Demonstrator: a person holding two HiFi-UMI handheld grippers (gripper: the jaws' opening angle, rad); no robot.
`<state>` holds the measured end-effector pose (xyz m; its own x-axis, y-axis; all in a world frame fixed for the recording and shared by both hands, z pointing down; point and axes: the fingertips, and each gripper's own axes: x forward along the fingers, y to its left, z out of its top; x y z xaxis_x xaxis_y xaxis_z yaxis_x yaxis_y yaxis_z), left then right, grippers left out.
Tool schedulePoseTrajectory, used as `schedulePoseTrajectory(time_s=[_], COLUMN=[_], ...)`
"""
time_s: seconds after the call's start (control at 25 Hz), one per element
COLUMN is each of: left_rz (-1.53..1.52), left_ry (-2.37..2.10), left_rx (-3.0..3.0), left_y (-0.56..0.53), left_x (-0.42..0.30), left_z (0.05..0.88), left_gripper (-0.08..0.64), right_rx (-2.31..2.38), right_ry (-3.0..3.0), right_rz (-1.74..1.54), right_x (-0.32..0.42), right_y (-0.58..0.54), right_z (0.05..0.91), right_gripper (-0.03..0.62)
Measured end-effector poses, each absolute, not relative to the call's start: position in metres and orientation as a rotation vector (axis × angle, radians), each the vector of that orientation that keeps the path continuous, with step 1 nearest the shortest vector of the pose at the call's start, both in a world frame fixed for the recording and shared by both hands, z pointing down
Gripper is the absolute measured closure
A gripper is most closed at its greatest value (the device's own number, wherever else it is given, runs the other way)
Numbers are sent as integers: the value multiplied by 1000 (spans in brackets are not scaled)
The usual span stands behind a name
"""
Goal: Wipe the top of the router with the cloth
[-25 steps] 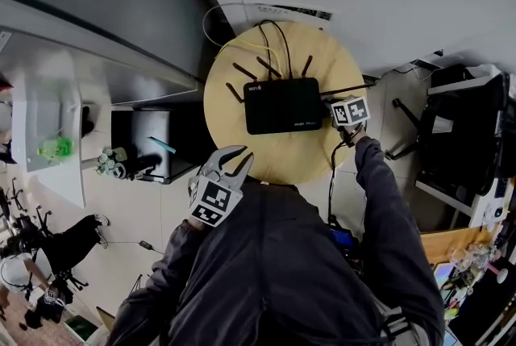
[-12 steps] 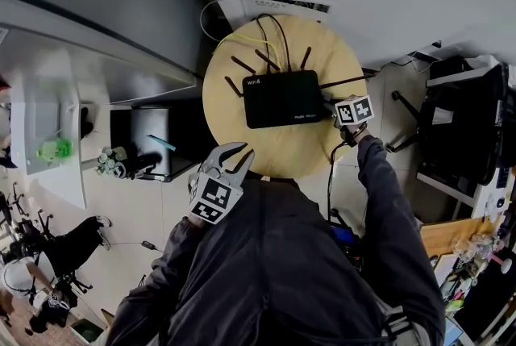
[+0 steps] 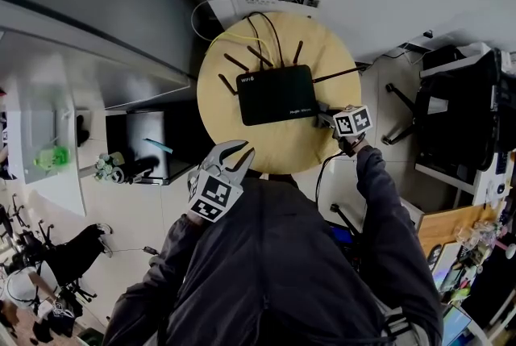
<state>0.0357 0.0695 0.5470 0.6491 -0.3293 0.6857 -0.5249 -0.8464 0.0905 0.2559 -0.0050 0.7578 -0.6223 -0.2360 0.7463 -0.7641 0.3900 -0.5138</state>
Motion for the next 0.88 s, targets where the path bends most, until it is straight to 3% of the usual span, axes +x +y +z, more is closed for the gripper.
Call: schedulePoseTrajectory(time_s=[0.28, 0.88], left_rz=[970, 842], left_ry=[-699, -736], left_rx=[2602, 2666], left_y=[66, 36], left_x=[32, 39], left_z=[545, 540], left_gripper=[492, 492], right_rx=[1003, 958], right_ry=[-2025, -2515], right_rz=[1111, 497], right_x=[264, 138], right_y=[-8, 9], right_z=[744, 513], right_gripper=[569, 569])
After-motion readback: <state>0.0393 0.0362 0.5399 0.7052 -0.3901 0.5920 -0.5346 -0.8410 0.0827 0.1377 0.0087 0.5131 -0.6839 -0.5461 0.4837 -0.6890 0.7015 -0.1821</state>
